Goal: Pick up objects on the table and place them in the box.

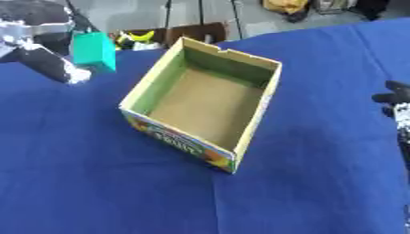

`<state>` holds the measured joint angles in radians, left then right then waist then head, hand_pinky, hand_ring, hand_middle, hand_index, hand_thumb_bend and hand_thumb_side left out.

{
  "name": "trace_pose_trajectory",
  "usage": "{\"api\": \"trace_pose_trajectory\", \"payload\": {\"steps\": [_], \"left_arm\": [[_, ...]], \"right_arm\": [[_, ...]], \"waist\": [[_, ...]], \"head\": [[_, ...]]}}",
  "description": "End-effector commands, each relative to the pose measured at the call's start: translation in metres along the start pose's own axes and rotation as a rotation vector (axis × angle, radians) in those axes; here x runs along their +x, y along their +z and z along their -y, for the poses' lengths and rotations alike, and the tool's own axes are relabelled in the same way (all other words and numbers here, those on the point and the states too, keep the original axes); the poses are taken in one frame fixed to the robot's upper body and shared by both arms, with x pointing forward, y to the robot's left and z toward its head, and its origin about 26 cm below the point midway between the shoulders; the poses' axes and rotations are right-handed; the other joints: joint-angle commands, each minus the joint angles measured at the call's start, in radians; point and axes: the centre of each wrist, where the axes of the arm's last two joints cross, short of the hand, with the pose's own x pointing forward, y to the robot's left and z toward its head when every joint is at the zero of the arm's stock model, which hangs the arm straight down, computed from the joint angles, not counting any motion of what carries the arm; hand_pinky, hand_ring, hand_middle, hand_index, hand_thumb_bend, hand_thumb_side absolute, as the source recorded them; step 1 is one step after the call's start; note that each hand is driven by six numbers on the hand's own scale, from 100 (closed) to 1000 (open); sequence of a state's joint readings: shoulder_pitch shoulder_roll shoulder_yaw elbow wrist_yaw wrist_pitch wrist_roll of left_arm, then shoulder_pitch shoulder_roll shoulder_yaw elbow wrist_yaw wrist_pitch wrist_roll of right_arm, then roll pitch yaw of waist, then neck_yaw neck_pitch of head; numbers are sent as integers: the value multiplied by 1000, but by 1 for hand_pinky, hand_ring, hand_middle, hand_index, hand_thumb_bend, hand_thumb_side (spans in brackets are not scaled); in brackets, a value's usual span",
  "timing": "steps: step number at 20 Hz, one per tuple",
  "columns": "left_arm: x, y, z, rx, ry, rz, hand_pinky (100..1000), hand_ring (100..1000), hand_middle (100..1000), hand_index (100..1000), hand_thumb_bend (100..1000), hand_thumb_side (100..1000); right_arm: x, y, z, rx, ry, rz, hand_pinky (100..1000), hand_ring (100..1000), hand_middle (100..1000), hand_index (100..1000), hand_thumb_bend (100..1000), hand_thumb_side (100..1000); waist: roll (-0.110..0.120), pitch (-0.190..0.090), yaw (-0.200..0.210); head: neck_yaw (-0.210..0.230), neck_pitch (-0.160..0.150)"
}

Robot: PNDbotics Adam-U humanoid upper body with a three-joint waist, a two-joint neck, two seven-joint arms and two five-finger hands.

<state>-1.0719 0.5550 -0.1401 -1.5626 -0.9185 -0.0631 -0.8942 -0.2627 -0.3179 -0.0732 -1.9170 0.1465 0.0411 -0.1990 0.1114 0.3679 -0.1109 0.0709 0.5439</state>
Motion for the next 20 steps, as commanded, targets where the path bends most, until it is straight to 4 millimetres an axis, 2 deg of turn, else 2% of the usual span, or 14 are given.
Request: {"api": "trace_pose_trajectory", "payload": {"steps": [1,5,12,17,18,19,20], "left_arm": [[11,6,-22,141,-9,34,100,407,716,800,100,470],[26,-12,-22,203,25,73,100,404,720,805,100,470],[47,-53,-11,193,89,126,100,392,705,794,100,473],[59,-80,6,149,121,134,100,392,704,793,100,475],[63,-85,12,138,120,124,100,392,703,792,100,430],[67,-90,17,130,114,110,100,391,703,792,100,474],[70,-95,22,124,107,93,100,392,702,791,100,474]], "right_arm": [[4,-3,3,1,6,21,852,857,668,856,100,915],[5,-3,2,9,2,25,852,857,668,856,100,915],[8,-5,0,24,-7,36,852,858,668,856,100,915],[10,-7,-2,31,-16,48,852,859,667,856,100,916],[11,-8,-3,31,-18,50,852,859,667,856,100,916],[11,-8,-3,30,-20,51,852,859,667,856,100,916],[12,-8,-3,30,-21,52,852,859,667,856,100,917]], "waist": [[-5,-30,-3],[1,-30,-13],[13,-23,-39],[18,-13,-60],[17,-11,-64],[17,-9,-67],[16,-7,-70]], "head": [[10,-7],[22,-7],[43,-7],[57,-13],[59,-15],[62,-17],[64,-20]]}}
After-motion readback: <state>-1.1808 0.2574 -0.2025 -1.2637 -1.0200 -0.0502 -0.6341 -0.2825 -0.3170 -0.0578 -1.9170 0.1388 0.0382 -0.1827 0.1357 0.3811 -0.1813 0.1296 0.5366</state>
